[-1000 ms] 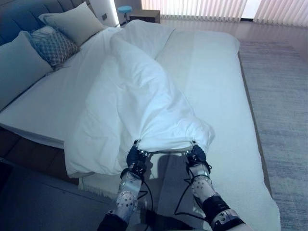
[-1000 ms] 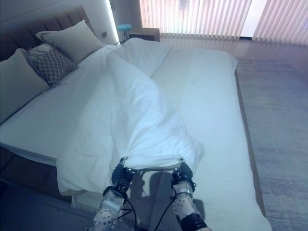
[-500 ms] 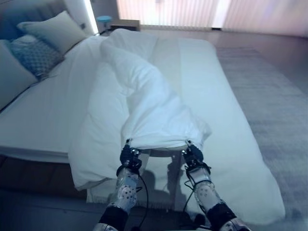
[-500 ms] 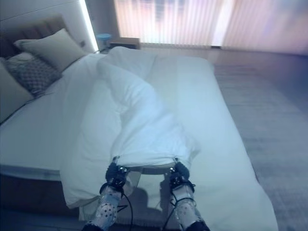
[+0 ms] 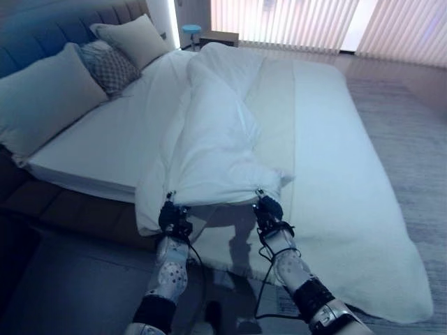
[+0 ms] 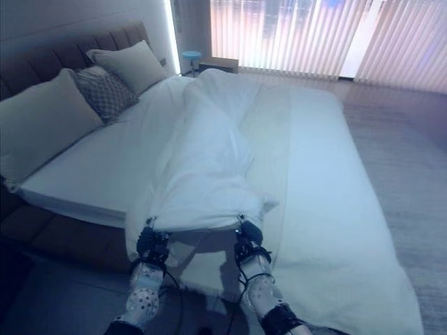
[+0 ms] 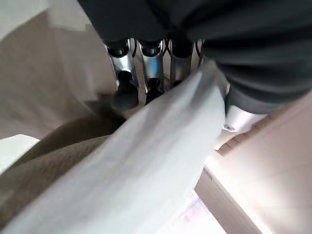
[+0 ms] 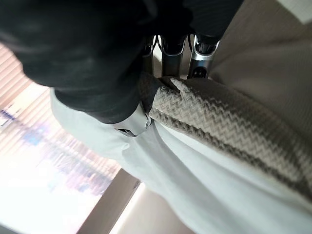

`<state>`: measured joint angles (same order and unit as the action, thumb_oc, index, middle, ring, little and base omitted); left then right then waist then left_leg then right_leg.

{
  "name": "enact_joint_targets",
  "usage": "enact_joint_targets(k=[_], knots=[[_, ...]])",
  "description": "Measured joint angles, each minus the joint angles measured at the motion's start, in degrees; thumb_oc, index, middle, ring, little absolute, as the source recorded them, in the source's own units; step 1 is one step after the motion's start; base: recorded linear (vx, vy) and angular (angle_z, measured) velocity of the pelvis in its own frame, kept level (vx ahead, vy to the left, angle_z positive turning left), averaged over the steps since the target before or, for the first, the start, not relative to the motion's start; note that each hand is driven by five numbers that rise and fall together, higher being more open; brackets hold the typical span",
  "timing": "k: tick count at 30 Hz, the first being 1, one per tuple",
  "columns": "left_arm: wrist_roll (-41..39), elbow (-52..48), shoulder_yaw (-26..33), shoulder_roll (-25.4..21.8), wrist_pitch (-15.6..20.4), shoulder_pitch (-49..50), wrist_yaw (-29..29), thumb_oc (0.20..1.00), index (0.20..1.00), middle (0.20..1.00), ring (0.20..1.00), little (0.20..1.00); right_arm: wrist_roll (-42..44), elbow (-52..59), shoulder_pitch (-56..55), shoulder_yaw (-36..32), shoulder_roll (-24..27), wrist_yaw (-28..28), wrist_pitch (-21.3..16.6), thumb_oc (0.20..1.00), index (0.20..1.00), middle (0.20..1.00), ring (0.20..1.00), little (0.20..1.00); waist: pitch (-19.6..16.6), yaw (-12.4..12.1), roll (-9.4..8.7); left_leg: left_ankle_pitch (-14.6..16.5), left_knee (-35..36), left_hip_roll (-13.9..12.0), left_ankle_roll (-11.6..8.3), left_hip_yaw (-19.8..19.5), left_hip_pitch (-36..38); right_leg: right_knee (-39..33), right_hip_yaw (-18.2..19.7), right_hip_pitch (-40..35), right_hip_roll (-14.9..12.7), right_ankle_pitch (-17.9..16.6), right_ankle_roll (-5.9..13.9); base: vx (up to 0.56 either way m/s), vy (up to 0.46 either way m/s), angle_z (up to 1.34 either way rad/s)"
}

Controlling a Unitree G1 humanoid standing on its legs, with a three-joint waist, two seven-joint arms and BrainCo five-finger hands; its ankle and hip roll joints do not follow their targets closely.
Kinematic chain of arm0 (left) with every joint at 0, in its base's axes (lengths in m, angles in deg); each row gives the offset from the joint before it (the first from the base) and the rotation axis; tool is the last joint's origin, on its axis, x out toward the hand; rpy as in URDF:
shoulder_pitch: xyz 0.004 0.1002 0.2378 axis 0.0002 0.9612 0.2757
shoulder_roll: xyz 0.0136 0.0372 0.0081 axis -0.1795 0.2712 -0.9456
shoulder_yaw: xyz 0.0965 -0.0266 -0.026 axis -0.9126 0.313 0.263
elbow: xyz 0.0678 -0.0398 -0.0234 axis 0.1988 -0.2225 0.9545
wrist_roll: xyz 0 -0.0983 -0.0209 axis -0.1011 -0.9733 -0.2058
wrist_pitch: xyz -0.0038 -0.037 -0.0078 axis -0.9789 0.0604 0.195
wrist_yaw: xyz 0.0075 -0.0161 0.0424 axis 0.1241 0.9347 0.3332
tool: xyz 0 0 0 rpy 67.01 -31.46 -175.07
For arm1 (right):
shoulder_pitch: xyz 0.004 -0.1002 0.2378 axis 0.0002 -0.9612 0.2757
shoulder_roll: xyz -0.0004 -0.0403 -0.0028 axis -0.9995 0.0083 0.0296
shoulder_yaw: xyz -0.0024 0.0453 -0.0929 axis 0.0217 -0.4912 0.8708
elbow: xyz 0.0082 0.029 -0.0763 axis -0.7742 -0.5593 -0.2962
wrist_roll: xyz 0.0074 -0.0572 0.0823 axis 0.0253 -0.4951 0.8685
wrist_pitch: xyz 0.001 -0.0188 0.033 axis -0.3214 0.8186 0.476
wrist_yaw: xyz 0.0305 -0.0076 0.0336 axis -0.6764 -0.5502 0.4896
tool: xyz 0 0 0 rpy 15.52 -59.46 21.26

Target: Make the bed

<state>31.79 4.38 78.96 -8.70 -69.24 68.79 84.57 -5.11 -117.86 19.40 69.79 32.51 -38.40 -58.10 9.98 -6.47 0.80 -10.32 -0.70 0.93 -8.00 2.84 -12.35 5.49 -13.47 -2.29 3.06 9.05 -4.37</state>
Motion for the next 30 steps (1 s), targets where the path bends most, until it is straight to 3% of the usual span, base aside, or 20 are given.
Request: enact_joint_targets(k=[3, 5, 7, 8, 9, 11, 13, 15, 16, 17, 18, 19, 20, 22, 23, 24, 25, 26, 28, 30], knots=[[0.06, 0.92, 0.00, -0.52, -0.09, -0.72, -0.15, 0.200, 0.200, 0.200, 0.200, 0.200, -0.03, 0.86, -1.11, 0.19, -0.36, -0.02, -0.12, 0.200, 0.200, 0.200, 0.200, 0.200, 0.57, -0.08, -2.05, 4.47, -6.30, 0.87, 1.36, 3.35, -1.32, -2.83, -6.47, -0.93, -4.19, -3.41, 0.93, -0.18, 0.300, -0.04], [0.06, 0.96, 0.07, -0.67, -0.09, -0.84, -0.48, 0.200, 0.200, 0.200, 0.200, 0.200, -0.02, 1.91, -1.26, 0.10, -0.29, -0.06, -0.13, 0.200, 0.200, 0.200, 0.200, 0.200, 0.52, 1.82, -2.65, 7.40, -11.54, 0.76, 0.23, 1.05, -1.10, -5.07, -10.78, -1.55, -6.62, -5.56, 2.26, -0.09, 0.269, -0.02], [0.11, 1.09, -0.06, 0.21, -0.10, -0.66, -1.01, 0.200, 0.200, 0.200, 0.200, 0.200, -0.02, 3.03, -1.77, -0.28, 0.45, -0.02, -0.25, 0.200, 0.200, 0.200, 0.200, 0.200, 0.56, 4.36, -2.15, 8.98, -11.53, -2.01, 0.44, -0.91, 2.18, -5.04, -11.05, -2.19, -8.17, -6.26, 3.91, -0.07, 0.461, 0.07], [0.11, 1.23, -0.13, 0.40, -0.12, -1.03, -1.22, 0.200, 0.200, 0.200, 0.200, 0.200, 0.04, 3.25, -1.92, -0.36, 0.91, -0.10, -0.27, 0.200, 0.200, 0.200, 0.200, 0.200, 0.55, 4.69, -2.45, 11.06, -14.55, -4.24, -1.49, -5.06, 2.79, -4.30, -11.19, -2.11, -9.06, -6.42, 4.52, -0.02, 0.501, 0.02], [0.15, 1.23, -0.13, 0.31, -0.12, -1.07, -1.40, 0.200, 0.200, 0.200, 0.200, 0.200, 0.03, 3.56, -2.15, -0.37, 0.89, -0.05, -0.31, 0.200, 0.200, 0.200, 0.200, 0.200, 0.52, 4.68, -3.10, 10.75, -14.63, -5.64, -0.77, -4.74, 3.28, -4.18, -11.02, -2.20, -9.85, -6.14, 5.76, 0.00, 0.549, 0.07], [0.79, 1.96, -1.41, 0.53, -0.41, -1.22, -1.58, 0.200, 0.200, 0.200, 0.200, 0.200, 0.07, 5.06, -3.88, -1.90, 0.90, -0.18, -0.32, 0.200, 0.200, 0.200, 0.200, 0.200, 0.61, 6.41, -3.15, 11.09, -14.93, -13.30, -1.98, -6.78, 4.68, -1.76, -10.56, -2.91, -13.21, -6.24, 8.43, 0.03, 0.648, 0.29], [1.42, 2.06, -3.18, 1.28, -0.51, -1.30, -1.64, 0.200, 0.200, 0.200, 0.200, 0.200, 0.31, 5.96, -5.38, -3.00, 1.60, -0.30, -0.42, 0.200, 0.200, 0.200, 0.200, 0.200, 0.04, 7.78, -0.96, 9.77, -13.71, -16.64, -0.53, -7.61, 4.85, 0.30, -8.76, -3.58, -16.25, -6.07, 11.79, 0.01, 0.736, 0.47], [2.24, 2.62, -4.33, 1.76, -0.55, -1.99, -1.90, 0.200, 0.200, 0.200, 0.200, 0.200, 0.48, 5.70, -5.54, -3.89, 2.97, -0.47, -0.37, 0.200, 0.200, 0.200, 0.200, 0.200, -0.73, 7.95, 0.46, 14.73, -12.63, -14.87, -5.79, -9.84, 5.79, 2.25, -5.44, -3.15, -19.39, -5.91, 14.90, -0.01, 0.679, 0.36], [2.19, 3.19, -4.44, 0.28, -0.75, -2.47, -1.96, 0.200, 0.200, 0.200, 0.200, 0.200, 0.68, 5.32, -5.54, -3.64, 1.63, -0.92, 0.19, 0.200, 0.200, 0.200, 0.200, 0.200, -0.84, 8.11, -2.65, 16.36, -15.00, -9.80, -3.28, -9.02, 4.43, 2.10, -3.30, -2.55, -23.82, -9.41, 14.11, -0.06, 0.697, 0.26], [2.24, 4.18, -4.51, -0.94, -0.76, -3.19, -2.09, 0.200, 0.200, 0.200, 0.200, 0.200, 0.64, 5.29, -5.54, -3.99, 0.63, -0.74, 0.32, 0.200, 0.200, 0.200, 0.200, 0.200, -0.96, 8.42, -3.60, 17.24, -16.40, -7.33, -1.28, -8.10, 3.45, 2.16, -1.68, -1.72, -26.19, -14.01, 11.54, -0.13, 0.649, 0.24], [2.26, 4.33, -4.42, -1.56, -0.75, -3.16, -2.14, 0.200, 0.200, 0.200, 0.200, 0.200, 0.63, 5.11, -5.49, -3.85, 0.12, -0.62, 0.47, 0.200, 0.200, 0.200, 0.200, 0.200, -0.97, 7.15, -3.82, 17.13, -16.52, -6.87, -0.14, -7.84, 3.23, 2.64, -1.01, -1.41, -27.30, -15.71, 11.32, -0.20, 0.669, -0.02], [2.32, 4.47, -4.52, -3.15, -0.74, -3.21, -2.15, 0.200, 0.200, 0.200, 0.200, 0.200, 0.42, 5.12, -6.11, -3.75, -1.27, -0.47, 0.64, 0.200, 0.200, 0.200, 0.200, 0.200, -1.45, 6.54, -5.27, 16.94, -16.84, -4.26, 1.90, -5.23, 3.67, 3.81, 0.02, 1.23, -29.83, -21.18, 11.02, -0.15, 0.440, -0.28], [2.45, 4.52, -4.37, -4.09, -0.53, -3.07, -2.26, 0.200, 0.200, 0.200, 0.200, 0.200, 0.39, 5.09, -5.98, -3.50, -2.05, -0.46, 0.68, 0.200, 0.200, 0.200, 0.200, 0.200, -1.65, 4.83, -5.15, 17.06, -16.11, -4.74, 2.64, -4.03, 3.73, 4.42, 0.32, 2.17, -31.03, -20.73, 12.37, -0.18, 0.711, -0.51], [3.45, 4.62, -3.81, -5.57, 0.09, -3.34, -1.98, 0.200, 0.200, 0.200, 0.200, 0.200, 0.29, 4.96, -5.35, -3.04, -3.93, -0.12, 0.86, 0.200, 0.200, 0.200, 0.200, 0.200, -1.69, 4.19, -5.24, 16.44, -15.72, -3.25, 4.98, -2.77, 3.47, 3.89, -0.77, 5.02, -28.88, -19.98, 13.56, -0.16, 0.751, -0.28], [3.72, 4.43, -3.54, -6.17, 0.20, -3.88, -1.61, 0.200, 0.200, 0.200, 0.200, 0.200, 0.40, 4.60, -4.15, -3.05, -4.27, -0.30, 0.79, 0.200, 0.200, 0.200, 0.200, 0.200, -1.05, 4.08, -4.12, 15.75, -14.63, -3.05, 6.19, -3.61, 3.46, 6.60, 0.52, 5.36, -25.00, -19.11, 11.77, -0.10, 0.504, 0.17], [3.87, 4.36, -3.49, -5.97, 0.24, -4.11, -1.54, 0.200, 0.200, 0.200, 0.200, 0.200, 0.40, 4.32, -3.53, -3.20, -4.05, -0.31, 0.71, 0.200, 0.200, 0.200, 0.200, 0.200, -0.77, 4.08, -3.20, 15.10, -12.94, -3.23, 6.48, -4.06, 4.11, 8.86, 1.72, 6.24, -23.37, -16.18, 12.89, -0.09, 0.424, 0.38], [4.10, 3.14, -3.28, -6.06, 0.19, -4.19, -1.48, 0.200, 0.200, 0.200, 0.200, 0.200, 0.38, 4.31, -2.72, -2.85, -3.37, -0.31, 0.65, 0.200, 0.200, 0.200, 0.200, 0.200, -0.43, 3.99, -1.96, 12.84, -9.62, -3.88, 7.33, -3.79, 5.10, 13.17, -0.92, 6.82, -19.00, -9.37, 14.27, -0.08, 0.372, 0.27], [4.41, 2.63, -3.07, -6.32, 0.15, -4.42, -1.44, 0.200, 0.200, 0.200, 0.200, 0.200, 0.33, 4.56, -2.48, -2.01, -2.53, 0.04, 0.66, 0.200, 0.200, 0.200, 0.200, 0.200, -0.80, 4.08, -2.59, 10.84, -5.79, -3.73, 7.27, -3.03, 6.63, 12.84, -3.56, 6.21, -15.92, -7.23, 12.52, -0.09, 0.324, 0.22], [4.40, 0.83, -1.75, -6.22, 0.11, -3.93, -0.77, 0.200, 0.200, 0.200, 0.200, 0.200, 0.27, 4.67, -0.96, -1.60, -2.46, 0.76, 0.61, 0.200, 0.200, 0.200, 0.200, 0.200, -1.22, 3.71, -3.48, 9.56, -3.62, -2.21, 7.67, -2.50, 7.50, 6.57, -5.40, 3.31, -12.91, -6.97, 12.46, -0.09, 0.253, -0.14], [4.42, -0.82, -1.29, -5.84, 0.11, -4.03, -0.23, 0.200, 0.200, 0.200, 0.200, 0.200, 0.27, 5.53, -0.55, -1.56, -2.31, 0.90, 0.39, 0.200, 0.200, 0.200, 0.200, 0.200, -1.35, 4.16, -3.68, 8.58, -1.99, -1.56, 7.80, -2.79, 7.97, 3.44, -2.92, 1.81, -11.94, -6.72, 13.61, -0.08, 0.199, -0.03]])
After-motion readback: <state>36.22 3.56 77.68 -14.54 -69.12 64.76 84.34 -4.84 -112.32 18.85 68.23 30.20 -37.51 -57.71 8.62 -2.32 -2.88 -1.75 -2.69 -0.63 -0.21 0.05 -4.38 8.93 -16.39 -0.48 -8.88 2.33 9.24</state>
